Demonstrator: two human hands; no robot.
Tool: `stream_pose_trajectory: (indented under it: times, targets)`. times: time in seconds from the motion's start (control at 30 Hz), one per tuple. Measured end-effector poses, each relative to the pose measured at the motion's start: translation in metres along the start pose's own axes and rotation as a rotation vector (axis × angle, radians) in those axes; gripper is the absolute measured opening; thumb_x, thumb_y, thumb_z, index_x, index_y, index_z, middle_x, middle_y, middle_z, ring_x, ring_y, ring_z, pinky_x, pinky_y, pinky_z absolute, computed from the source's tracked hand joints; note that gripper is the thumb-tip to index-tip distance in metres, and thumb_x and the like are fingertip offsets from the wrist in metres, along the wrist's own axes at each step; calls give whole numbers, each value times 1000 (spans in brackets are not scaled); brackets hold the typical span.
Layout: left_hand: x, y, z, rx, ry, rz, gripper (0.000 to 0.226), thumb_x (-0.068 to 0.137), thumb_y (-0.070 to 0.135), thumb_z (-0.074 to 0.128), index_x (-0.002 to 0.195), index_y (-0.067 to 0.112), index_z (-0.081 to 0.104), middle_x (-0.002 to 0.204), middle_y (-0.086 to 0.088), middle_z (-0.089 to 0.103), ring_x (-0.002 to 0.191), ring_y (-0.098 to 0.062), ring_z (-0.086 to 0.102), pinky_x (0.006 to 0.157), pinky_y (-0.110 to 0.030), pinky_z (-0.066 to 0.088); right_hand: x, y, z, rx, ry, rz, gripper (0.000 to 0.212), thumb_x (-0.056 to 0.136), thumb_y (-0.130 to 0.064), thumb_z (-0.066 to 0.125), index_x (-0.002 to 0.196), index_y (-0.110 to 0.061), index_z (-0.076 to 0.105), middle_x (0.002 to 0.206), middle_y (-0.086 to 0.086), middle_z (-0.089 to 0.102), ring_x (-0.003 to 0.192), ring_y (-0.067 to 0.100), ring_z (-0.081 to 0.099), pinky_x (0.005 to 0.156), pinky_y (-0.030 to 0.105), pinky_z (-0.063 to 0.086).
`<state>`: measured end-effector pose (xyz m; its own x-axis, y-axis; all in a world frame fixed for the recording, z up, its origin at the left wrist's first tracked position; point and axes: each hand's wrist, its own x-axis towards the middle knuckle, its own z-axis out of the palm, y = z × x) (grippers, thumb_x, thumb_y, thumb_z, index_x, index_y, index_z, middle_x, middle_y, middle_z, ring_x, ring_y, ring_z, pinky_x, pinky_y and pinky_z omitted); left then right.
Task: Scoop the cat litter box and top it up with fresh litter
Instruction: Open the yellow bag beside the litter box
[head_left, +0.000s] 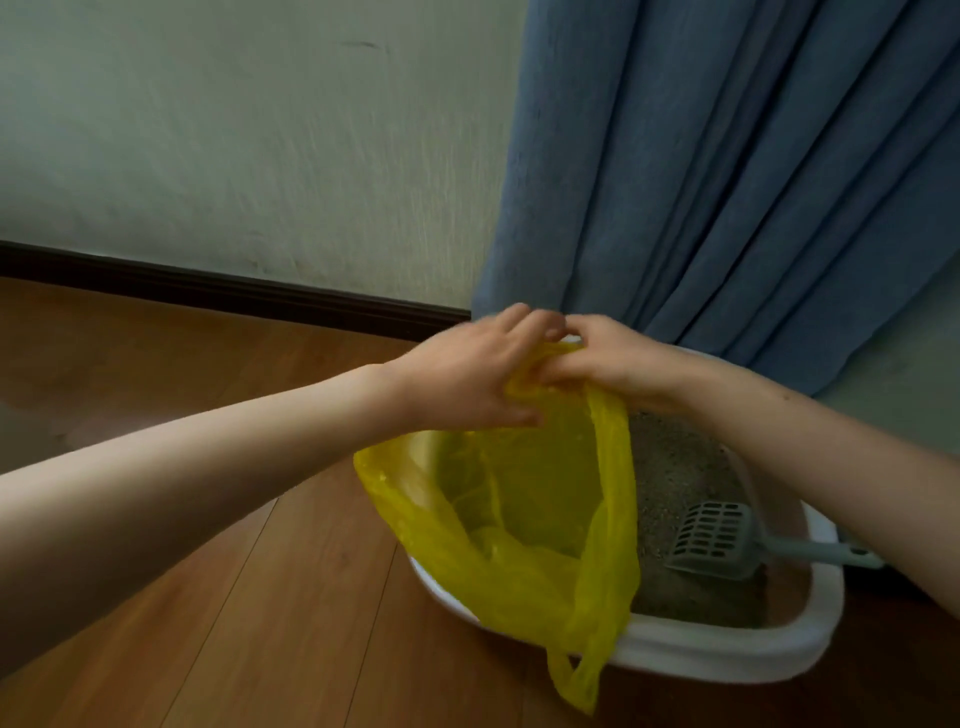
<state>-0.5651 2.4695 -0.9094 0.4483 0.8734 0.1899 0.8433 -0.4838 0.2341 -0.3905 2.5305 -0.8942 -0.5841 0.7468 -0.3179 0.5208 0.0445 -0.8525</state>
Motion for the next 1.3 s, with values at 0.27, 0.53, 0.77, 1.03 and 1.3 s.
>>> stream_pose_trajectory:
  times: [0.27,0.53,0.77,1.03,1.3]
  targets:
    - [-4,-25,19,-110,-42,-442,18,99,21,44,85,12,49,83,-1,52,83,-27,55,64,-34,33,-24,1,15,-631,353,-100,53,81,-53,65,120,-21,45,107,-4,53,95,14,55,80,34,51]
    - [-24,-39,18,-179,-55,-311,30,105,28,37,84,13,53,77,2,55,73,-18,53,65,-34,38,-7,28,1,-486,259,-92,19,99,-9,44,91,-10,61,86,11,61,74,20,56,60,27,39]
    - [-43,-44,16,-88,-110,-180,20,102,37,41,96,21,50,94,3,54,87,-18,54,74,-32,40,-4,35,-24,-125,60,-48,26,96,-18,54,100,3,69,88,16,68,76,21,63,68,29,52]
    - [-28,-32,18,-427,-58,-324,7,96,13,54,96,20,57,84,5,62,75,-7,59,66,-29,46,14,-1,-20,-670,156,-245,36,88,-47,59,115,-23,60,107,3,56,101,17,54,88,34,45]
    - [-41,-40,39,-774,164,-802,22,102,16,45,115,6,59,102,-15,65,86,-28,64,75,-35,55,-3,3,26,-1108,718,-291,60,84,-50,58,126,-11,42,119,17,44,105,36,45,83,46,44]
